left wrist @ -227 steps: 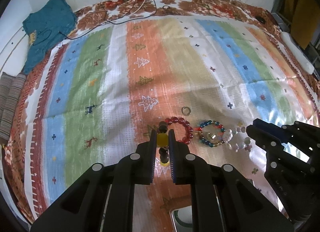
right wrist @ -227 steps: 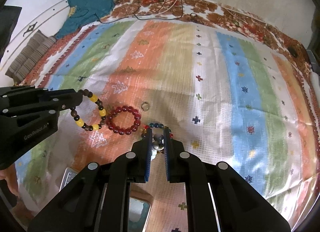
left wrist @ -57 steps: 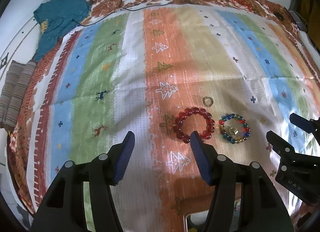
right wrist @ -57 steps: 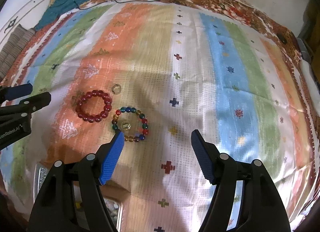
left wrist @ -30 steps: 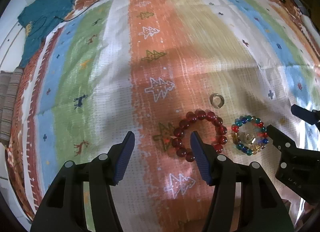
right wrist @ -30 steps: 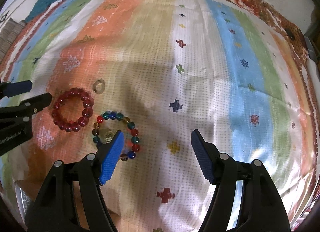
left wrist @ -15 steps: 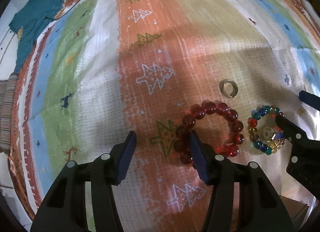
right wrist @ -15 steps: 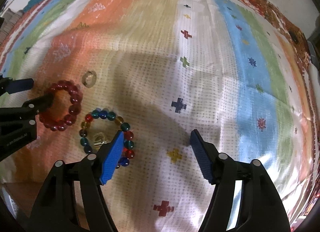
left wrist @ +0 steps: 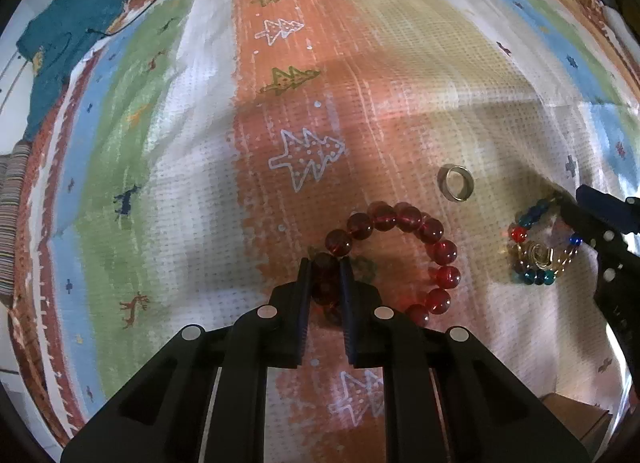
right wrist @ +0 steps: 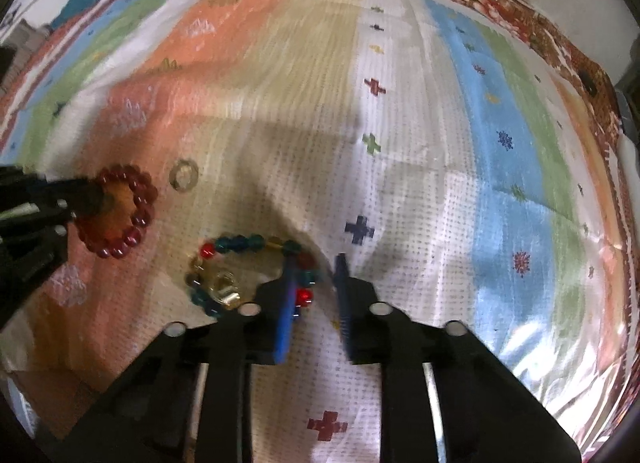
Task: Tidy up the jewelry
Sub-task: 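Grasp the red bead bracelet with left tool while right grasps multicolour bracelet, then lift both bracelets and carry them back over the silver tray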
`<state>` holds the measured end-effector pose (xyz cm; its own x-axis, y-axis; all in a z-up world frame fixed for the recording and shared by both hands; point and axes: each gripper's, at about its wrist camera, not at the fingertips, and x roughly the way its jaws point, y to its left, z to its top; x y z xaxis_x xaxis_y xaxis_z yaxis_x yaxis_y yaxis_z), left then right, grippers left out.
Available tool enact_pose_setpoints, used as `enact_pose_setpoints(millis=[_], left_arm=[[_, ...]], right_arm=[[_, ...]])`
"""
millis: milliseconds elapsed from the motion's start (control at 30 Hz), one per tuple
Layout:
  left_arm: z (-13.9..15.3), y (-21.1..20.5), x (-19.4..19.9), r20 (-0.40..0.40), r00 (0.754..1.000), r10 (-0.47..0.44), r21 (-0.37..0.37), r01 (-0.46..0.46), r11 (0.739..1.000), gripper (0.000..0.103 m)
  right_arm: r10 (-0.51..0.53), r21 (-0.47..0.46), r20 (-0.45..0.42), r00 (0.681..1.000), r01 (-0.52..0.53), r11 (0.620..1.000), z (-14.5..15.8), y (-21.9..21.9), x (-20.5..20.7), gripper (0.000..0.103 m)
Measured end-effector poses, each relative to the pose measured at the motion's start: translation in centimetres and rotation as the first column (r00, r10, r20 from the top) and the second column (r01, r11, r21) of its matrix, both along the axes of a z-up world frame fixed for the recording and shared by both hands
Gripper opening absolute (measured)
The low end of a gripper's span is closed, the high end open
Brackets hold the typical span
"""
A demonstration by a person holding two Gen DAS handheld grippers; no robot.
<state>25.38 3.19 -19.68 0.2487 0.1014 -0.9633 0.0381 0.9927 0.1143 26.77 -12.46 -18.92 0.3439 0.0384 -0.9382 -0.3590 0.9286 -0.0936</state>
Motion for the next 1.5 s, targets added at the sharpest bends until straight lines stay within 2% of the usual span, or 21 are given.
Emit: enact_pose_setpoints(millis=[33,533,1000,1500], left_arm=[[0.1,0.0,0.0,0.001,1.0,0.0,0.004,0.0,1.0,0.013],[4.1,-0.4,-2.1,0.068,0.998,0.013,-0.041,-0.01,0.999,0.013],[7.5,-0.7,-3.6,0.13,0.991,0.008,-0.078,0.002,0.997,0.013],[9.6,-0.5,-5.7,0.169,0.986,0.015,-0.113,0.004,0.994,0.013]], right_arm=[[0.009,-0.002,0.011,1.0,-0.009,1.0,0.2,0.2,-0.1,0.01],[-0.011,0.048,0.078,0.997,0.008,0.999,3.2,-0.8,0.0,0.01],[0.004,0.108,0.123,0.992,-0.018,0.994,6.2,-0.7,-2.0,0.01],[0.018,0.141,0.154,0.988,-0.04,0.989,8.3,-0.5,-4.1,0.01]])
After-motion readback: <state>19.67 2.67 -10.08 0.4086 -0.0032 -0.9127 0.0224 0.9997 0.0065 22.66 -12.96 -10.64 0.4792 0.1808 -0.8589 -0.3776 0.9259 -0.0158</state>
